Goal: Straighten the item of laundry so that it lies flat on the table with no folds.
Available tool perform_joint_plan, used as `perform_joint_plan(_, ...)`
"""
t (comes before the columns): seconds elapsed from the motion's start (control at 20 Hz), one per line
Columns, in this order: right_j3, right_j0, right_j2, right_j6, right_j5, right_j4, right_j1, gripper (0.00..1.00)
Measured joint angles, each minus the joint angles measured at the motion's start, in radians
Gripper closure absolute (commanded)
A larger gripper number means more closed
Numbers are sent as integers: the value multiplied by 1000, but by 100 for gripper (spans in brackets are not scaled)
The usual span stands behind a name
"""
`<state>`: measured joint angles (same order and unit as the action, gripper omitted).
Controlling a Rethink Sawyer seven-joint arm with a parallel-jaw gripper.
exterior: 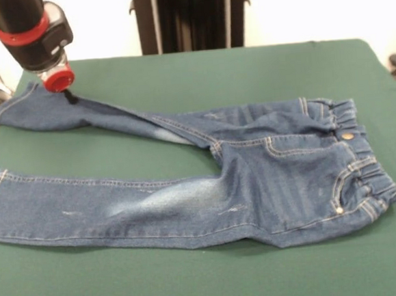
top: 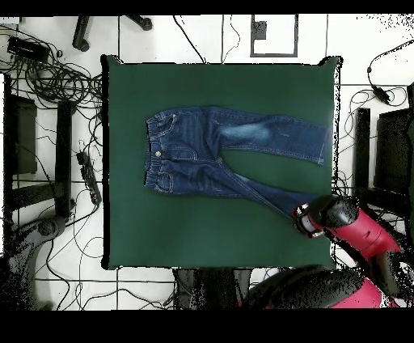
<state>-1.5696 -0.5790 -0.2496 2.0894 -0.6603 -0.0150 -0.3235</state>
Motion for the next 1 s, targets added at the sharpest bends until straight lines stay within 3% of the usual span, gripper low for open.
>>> perform_joint_plan(0.7,10,23,-26,0,-2,-22,13,0)
perform_joint_plan(1.0,-27,-49,33,0,20,-21,-13,0)
